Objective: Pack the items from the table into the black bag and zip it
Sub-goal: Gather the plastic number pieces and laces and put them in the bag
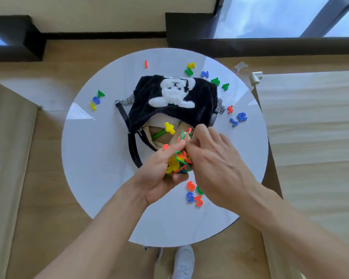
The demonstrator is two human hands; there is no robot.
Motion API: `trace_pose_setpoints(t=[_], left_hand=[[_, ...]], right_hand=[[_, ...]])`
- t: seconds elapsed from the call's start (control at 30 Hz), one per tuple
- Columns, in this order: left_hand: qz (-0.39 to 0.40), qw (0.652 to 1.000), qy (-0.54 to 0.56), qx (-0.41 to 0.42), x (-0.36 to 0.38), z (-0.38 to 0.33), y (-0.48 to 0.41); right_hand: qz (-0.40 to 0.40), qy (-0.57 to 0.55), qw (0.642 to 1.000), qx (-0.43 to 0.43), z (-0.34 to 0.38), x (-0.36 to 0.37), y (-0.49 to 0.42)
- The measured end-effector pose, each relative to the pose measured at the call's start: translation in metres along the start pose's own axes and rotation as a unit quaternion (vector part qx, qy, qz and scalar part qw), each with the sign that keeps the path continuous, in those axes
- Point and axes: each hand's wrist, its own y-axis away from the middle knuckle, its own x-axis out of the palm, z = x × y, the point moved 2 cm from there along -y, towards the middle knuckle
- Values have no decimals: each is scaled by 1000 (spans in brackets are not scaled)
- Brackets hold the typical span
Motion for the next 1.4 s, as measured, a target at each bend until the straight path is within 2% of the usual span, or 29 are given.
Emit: trace_pose_setpoints(t=[0.1, 0.23, 0.3, 0.37, 0.43, 0.5, 0.63, 0.73, 0.9, 1.03, 1.1, 1.2, 1.3, 1.4], left_hand=[[-24, 1000, -19, -6, -18, -9, -3], [-66, 997, -28, -16, -40, -24, -6], [-90, 995, -31, -14, -51, -31, -13], [-120, 992, -28, -21, -63, -35, -23], [-157, 987, -18, -30, -74, -35, -36], [-189, 981, -18, -44, -83, -32, -50], [-225, 972, -20, -61, -90, -23, -76], [-249, 966, -7, -61, -91, -20, -92], [-299, 952, 20, -65, -89, -30, -122], [-324, 940, 89, -59, -82, -49, -143], [-348, 927, 134, -37, -76, -60, -151], [-383, 899, 207, 40, -66, -73, -159], [-350, 897, 245, 112, -59, -75, -159], [-306, 922, 196, 133, -53, -71, -153]], right_hand=[[28, -7, 1000, -8, 1, 6, -19], [74, -210, 974, -24, -1, 8, -49], [25, -265, 964, 8, -6, 12, -67], [-60, -300, 948, 90, -19, 20, -87], [-105, -276, 943, 155, -34, 36, -107], [-94, -184, 960, 188, -48, 56, -127], [-25, 48, 991, 119, -60, 89, -164], [-12, 120, 991, 54, -70, 93, -186], [-97, 26, 994, 50, -81, 58, -209], [-129, -8, 991, 45, -82, 33, -215], [-139, -10, 989, 42, -85, 27, -217], [-143, -20, 989, 44, -89, 22, -215], [-136, -33, 989, 46, -89, 21, -212], [-134, -39, 989, 44, -91, 20, -206]])
